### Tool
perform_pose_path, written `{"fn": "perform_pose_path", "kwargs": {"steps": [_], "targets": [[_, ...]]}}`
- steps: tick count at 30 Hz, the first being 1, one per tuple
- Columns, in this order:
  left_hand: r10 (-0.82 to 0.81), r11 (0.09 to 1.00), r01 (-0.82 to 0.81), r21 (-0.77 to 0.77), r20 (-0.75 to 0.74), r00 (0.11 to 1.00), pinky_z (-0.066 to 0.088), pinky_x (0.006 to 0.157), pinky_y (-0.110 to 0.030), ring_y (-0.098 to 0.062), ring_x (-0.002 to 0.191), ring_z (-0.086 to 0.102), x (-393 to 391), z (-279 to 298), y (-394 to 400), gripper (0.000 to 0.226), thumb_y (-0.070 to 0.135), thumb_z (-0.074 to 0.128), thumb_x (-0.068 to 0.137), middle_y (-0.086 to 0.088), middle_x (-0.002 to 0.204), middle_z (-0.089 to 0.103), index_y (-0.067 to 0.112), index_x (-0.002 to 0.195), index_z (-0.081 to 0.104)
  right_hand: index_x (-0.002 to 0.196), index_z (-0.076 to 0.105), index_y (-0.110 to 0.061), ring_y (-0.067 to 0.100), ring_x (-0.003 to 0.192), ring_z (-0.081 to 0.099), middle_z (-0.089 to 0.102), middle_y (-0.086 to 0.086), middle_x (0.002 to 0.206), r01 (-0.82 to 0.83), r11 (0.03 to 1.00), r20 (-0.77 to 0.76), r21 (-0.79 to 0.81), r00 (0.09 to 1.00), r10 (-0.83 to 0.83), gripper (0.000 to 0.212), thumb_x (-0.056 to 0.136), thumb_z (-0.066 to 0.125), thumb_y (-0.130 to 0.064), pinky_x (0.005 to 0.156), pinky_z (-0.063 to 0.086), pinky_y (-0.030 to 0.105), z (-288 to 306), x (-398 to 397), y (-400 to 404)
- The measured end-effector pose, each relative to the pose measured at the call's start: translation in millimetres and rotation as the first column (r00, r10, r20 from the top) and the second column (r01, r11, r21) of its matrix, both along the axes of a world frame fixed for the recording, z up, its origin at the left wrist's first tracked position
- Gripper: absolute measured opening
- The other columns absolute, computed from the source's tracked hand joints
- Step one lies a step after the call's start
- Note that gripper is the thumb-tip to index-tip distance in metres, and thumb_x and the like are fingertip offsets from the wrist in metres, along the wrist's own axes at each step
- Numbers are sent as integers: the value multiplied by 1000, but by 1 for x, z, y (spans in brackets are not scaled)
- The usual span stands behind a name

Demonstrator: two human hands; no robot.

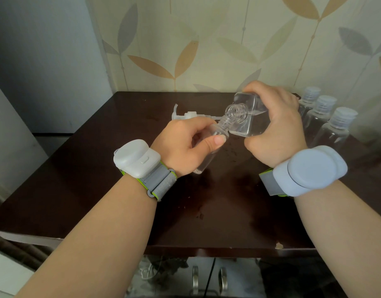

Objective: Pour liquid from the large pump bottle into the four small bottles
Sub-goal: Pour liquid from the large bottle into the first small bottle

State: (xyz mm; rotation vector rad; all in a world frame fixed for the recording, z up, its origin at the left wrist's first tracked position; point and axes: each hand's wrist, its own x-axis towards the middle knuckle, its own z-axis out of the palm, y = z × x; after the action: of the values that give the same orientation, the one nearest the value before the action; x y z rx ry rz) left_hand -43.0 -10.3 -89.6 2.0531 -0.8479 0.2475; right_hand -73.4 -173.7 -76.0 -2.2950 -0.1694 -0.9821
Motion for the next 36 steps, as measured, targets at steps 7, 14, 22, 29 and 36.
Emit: {"fn": "perform_pose_path", "kwargs": {"steps": [7,14,22,29,36], "targets": [[14,1000,-13,-10,7,1000,43,63,-31,-16,60,50,1,-1,1,22,36,51,79,-16,75,64,18,82,63,108,56,-17,17,94,30,39,-3,95,-13,1000,-14,11,1000,14,56,53,48,-7,97,27,60,-1,0,0],[27,999,-26,-21,19,999,44,66,-36,-22,66,54,0,-1,0,31,36,52,78,-15,74,64,10,88,65,109,56,-16,17,95,30,39,-3,95,-13,1000,-5,3,1000,13,57,56,55,4,97,27,61,-2,1,-2],[32,999,-32,-5,1,999,43,62,-30,-13,59,49,0,0,0,26,37,51,78,-13,73,64,14,84,64,110,56,-16,17,95,29,39,-3,95,-11,1000,-12,13,1000,11,58,56,55,4,97,27,60,-2,0,-1],[32,999,-32,-7,9,999,45,65,-37,-24,67,55,0,0,0,27,37,51,78,-15,75,64,15,85,64,109,56,-15,17,96,29,40,-2,96,-8,1000,-13,15,1000,8,58,56,57,9,97,27,61,-2,1,-1],[36,999,-36,-10,26,999,44,67,-37,-22,68,55,-1,0,0,34,38,51,78,-14,75,64,10,92,66,109,57,-16,17,95,29,39,-2,96,-14,1000,-7,21,1000,14,55,57,55,3,97,28,61,-1,0,-1]]}}
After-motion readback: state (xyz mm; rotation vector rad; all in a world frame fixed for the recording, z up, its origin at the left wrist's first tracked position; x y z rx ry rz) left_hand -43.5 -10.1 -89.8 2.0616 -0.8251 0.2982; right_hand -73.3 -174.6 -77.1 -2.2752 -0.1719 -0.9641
